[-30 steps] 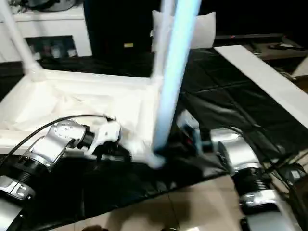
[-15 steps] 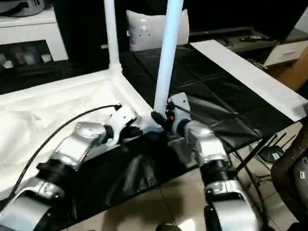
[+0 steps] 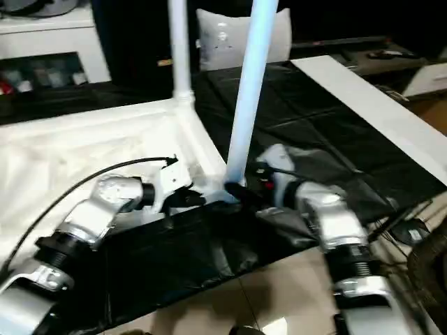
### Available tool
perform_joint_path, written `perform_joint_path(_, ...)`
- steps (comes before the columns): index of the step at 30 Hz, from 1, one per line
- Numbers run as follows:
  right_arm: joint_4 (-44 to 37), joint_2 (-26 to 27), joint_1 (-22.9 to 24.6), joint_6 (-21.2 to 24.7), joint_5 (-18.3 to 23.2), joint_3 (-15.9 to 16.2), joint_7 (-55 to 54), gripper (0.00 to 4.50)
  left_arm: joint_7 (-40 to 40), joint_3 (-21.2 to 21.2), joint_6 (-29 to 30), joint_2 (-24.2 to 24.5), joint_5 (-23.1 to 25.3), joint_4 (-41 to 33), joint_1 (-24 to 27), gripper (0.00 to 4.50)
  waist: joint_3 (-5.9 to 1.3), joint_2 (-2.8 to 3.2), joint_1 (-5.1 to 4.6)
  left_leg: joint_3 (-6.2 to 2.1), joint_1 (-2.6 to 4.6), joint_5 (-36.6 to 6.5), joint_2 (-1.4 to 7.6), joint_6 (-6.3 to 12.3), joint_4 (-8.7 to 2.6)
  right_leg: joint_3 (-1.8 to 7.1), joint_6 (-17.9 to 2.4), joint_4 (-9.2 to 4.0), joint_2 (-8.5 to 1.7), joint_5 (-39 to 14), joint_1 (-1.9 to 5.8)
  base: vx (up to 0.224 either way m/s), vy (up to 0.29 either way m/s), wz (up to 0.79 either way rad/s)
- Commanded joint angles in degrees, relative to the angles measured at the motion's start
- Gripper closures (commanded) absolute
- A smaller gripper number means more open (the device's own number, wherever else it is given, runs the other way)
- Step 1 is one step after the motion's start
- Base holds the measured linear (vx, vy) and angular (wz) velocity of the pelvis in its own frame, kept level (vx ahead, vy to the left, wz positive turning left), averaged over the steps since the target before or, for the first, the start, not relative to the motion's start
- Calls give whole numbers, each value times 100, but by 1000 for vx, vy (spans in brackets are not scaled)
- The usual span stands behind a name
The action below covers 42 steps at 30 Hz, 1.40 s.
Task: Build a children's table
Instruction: Rotate leg to tighten
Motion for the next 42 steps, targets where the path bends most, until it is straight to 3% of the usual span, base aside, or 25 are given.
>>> perform_joint_path(1, -133, -294, -10, -165, 59, 112, 804, 55, -721, -478, -322, 199, 58, -92, 102, 450, -380, 11, 18, 18, 48, -1352, 144, 400, -348, 273, -1162, -350, -288, -1561, 330, 0, 0, 0)
perform_joint_path(5, -176, -543, -20, -235, 195, 247, 1560, 55, -1125, -653, -511, 410, 133, -88, 81, 450, -357, 8, 69, 18, 66, -1609, 175, 368, -368, 262, -1129, -360, -276, -1811, 324, 0, 0, 0)
perform_joint_path(6, -150, -599, -43, -268, 224, 286, 1722, 80, -1244, -680, -594, 457, 145, -76, 74, 450, -339, 6, 71, 17, 70, -1706, 174, 338, -373, 264, -1093, -382, -283, -1962, 312, 0, 0, 0)
perform_joint_path(14, 139, -612, -260, -470, 243, 584, 2534, 139, -1945, -905, -916, 688, 96, -153, -32, 450, -329, -19, 117, 3, 99, -1897, 174, 200, -382, 270, -960, -420, -305, -2498, 279, 0, 0, 0)
perform_joint_path(23, 271, -327, -327, -511, 267, 781, 2706, 209, -2067, -879, -967, 596, 28, -108, -99, 450, -370, -16, 162, 14, 87, -1577, 186, 216, -376, 281, -1144, -338, -298, -1882, 304, 0, 0, 0)
perform_joint_path(27, 296, -291, -298, -427, 281, 809, 2804, 248, -2087, -841, -899, 578, -10, -101, -82, 450, -361, -24, 182, 17, 84, -1593, 180, 208, -378, 282, -1094, -348, -301, -1998, 309, 0, 0, 0)
perform_joint_path(31, 239, -273, -242, -330, 325, 772, 2771, 255, -2024, -767, -803, 532, -69, -91, -63, 450, -362, -27, 186, 16, 86, -1597, 178, 190, -376, 282, -1049, -355, -302, -2081, 307, 0, 0, 0)
perform_joint_path(33, 153, -179, -209, 20, 395, 658, 2372, 256, -1780, -585, -512, 383, -203, -82, -36, 450, -361, -18, 197, 16, 86, -1551, 174, 185, -376, 281, -1068, -355, -299, -2040, 314, 0, 0, 0)
perform_joint_path(34, 85, 5, -245, 499, 377, 531, 1712, 256, -1452, -467, -150, 245, -209, -86, -41, 450, -355, -12, 178, 21, 84, -1553, 175, 168, -383, 287, -1076, -341, -282, -2021, 310, 0, 0, 0)
perform_joint_path(35, 58, 98, -253, 557, 342, 481, 1429, 256, -1278, -411, -9, 177, -203, -83, -46, 450, -342, -16, 172, 15, 81, -1568, 172, 150, -392, 285, -1052, -356, -282, -2080, 309, 0, 0, 0)
perform_joint_path(37, 53, 227, -273, 607, 298, 415, 1071, 256, -1025, -317, 166, 60, -220, -60, -56, 450, -327, -25, 95, -13, 102, -1896, 124, 34, -384, 247, -818, -437, -300, -2774, 289, 0, 0, 0)
perform_joint_path(39, 136, 489, -350, 705, 220, 283, 393, 256, -543, -120, 496, -188, -286, -6, -81, 450, -303, 21, 52, -36, 149, -2127, 99, -14, -365, 210, -591, -532, -310, -3349, 245, 0, 0, 0)
perform_joint_path(40, 317, 823, -482, 795, 93, 134, -501, 256, 32, 81, 877, -465, -299, 49, -116, 450, -287, 0, -9, -42, 139, -2198, 81, -65, -358, 182, -482, -558, -292, -3559, 234, 0, 0, 0)
perform_joint_path(42, 469, 996, -572, 829, -7, 75, -1019, 256, 325, 161, 1035, -595, -269, 89, -142, 450, -312, -9, -129, -95, 94, -2249, 71, -142, -357, 126, -350, -574, -305, -3706, 268, 0, 0, 0)
